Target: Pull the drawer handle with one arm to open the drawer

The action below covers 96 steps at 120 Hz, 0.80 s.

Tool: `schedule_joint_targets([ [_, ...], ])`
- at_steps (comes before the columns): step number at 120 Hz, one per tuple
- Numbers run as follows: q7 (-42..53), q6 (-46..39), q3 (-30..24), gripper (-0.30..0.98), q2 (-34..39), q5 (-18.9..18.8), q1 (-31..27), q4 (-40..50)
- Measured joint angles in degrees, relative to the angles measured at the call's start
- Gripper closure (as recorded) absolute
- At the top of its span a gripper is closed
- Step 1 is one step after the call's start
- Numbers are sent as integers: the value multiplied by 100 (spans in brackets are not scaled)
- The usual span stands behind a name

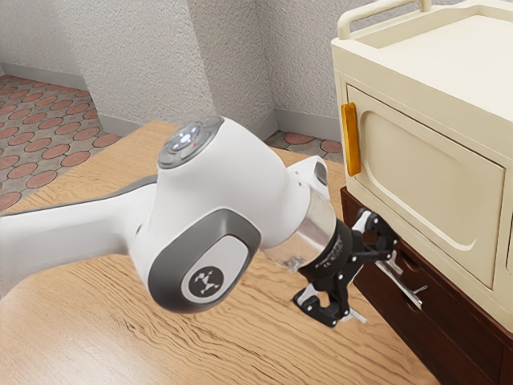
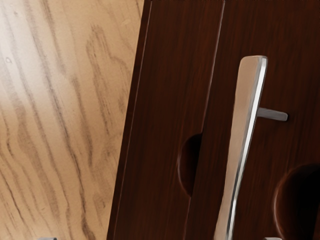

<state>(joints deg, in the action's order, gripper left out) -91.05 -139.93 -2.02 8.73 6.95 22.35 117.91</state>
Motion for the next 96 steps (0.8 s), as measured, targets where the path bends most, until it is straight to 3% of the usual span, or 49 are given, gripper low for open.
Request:
schedule_joint_targets([
  [96,-254,-84,11,30,-323,-32,-21,-144],
])
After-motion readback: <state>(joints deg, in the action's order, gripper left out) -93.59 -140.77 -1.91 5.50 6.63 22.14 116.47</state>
